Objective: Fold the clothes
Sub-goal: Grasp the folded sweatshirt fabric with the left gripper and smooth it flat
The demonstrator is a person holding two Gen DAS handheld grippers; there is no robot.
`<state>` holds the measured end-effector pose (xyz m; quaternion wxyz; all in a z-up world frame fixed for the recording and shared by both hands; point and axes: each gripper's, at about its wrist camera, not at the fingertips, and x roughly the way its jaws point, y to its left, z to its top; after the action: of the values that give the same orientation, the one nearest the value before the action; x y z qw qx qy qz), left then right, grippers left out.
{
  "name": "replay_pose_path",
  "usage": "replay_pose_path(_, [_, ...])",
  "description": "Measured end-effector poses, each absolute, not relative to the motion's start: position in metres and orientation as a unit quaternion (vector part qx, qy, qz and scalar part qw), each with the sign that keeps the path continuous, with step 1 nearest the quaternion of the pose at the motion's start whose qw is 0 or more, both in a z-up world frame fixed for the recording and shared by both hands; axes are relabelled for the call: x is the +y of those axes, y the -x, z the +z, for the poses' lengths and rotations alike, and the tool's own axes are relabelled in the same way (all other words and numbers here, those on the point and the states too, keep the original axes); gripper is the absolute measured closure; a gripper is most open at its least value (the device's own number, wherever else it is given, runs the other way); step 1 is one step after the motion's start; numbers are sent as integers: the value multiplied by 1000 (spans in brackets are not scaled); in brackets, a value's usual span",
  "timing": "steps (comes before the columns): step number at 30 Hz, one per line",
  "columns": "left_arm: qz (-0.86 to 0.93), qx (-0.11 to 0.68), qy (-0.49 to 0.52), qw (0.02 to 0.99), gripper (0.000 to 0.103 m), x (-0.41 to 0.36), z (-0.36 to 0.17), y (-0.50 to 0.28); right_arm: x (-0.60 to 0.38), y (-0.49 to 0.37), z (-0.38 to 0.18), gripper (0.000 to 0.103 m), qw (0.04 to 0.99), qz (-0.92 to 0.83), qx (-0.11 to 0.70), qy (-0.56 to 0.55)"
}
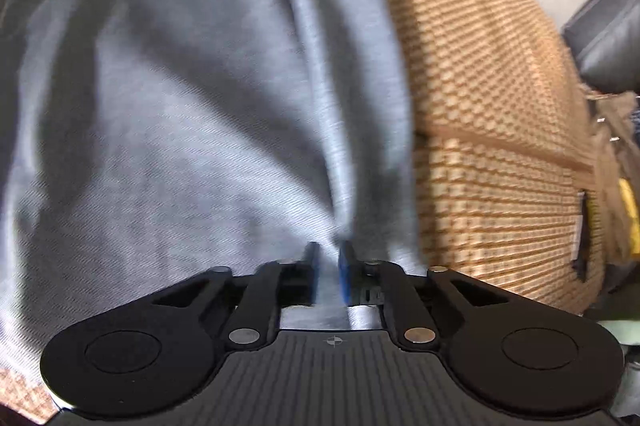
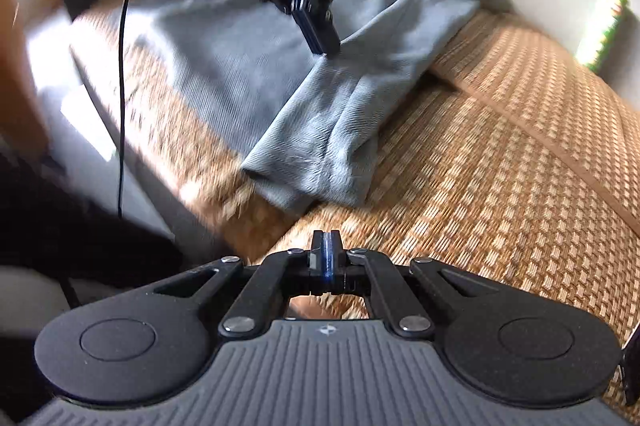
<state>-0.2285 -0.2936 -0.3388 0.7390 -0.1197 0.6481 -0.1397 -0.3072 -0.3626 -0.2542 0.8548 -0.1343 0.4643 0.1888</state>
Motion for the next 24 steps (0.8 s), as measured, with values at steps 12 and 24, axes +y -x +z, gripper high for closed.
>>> replay_pose_path(12, [-99, 583, 150, 792, 45, -288, -324, 138, -353, 283, -214, 68, 886, 179, 407, 130])
replay_pose_path(24, [-47, 569, 136, 810, 45, -271, -334, 19, -359, 277, -235, 66, 863, 53, 477, -159])
